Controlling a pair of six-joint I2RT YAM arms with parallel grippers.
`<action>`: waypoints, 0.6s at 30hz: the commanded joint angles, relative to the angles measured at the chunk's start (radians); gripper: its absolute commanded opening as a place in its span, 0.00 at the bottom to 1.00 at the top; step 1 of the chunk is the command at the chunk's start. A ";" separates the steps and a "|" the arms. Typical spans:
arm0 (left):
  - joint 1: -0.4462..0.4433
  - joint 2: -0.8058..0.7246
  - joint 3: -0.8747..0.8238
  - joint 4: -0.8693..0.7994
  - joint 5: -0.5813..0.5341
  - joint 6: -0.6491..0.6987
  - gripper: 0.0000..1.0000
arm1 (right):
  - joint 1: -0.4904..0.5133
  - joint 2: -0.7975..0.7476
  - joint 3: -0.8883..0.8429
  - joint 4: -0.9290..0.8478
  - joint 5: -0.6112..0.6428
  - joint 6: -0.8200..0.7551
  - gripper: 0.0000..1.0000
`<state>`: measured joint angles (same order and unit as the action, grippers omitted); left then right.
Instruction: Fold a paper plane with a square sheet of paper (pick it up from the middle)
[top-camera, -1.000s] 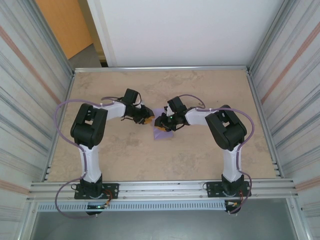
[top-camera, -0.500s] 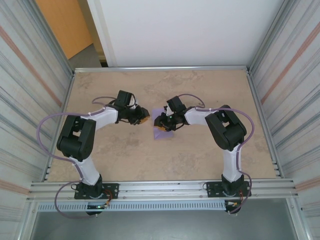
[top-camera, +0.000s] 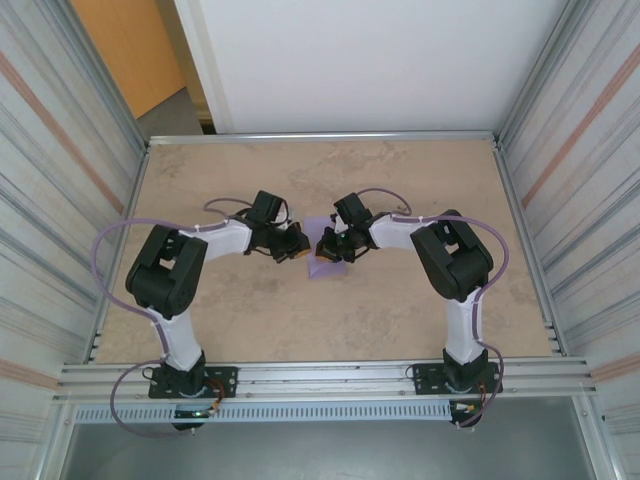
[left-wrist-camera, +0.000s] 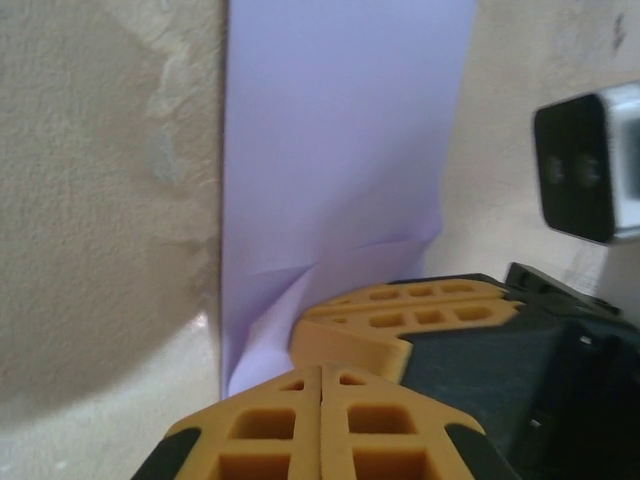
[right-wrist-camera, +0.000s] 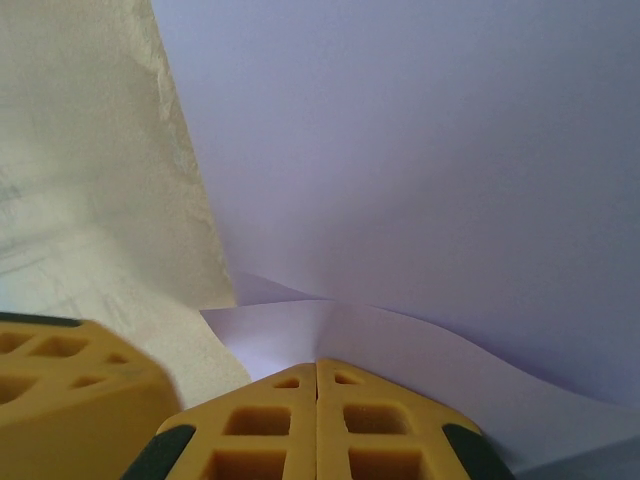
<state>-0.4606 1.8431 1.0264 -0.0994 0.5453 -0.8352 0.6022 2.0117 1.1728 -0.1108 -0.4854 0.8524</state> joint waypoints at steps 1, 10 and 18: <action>-0.009 0.030 0.041 0.001 -0.001 0.021 0.05 | 0.003 0.038 -0.012 -0.116 0.066 -0.022 0.07; -0.010 0.094 0.095 -0.073 -0.044 0.037 0.05 | 0.004 0.024 -0.016 -0.097 0.050 -0.024 0.07; -0.012 0.130 0.089 -0.138 -0.059 0.053 0.04 | -0.008 -0.026 -0.002 -0.051 0.009 -0.029 0.08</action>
<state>-0.4664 1.9457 1.1107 -0.1631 0.5137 -0.8097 0.6018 2.0098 1.1728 -0.1093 -0.4900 0.8520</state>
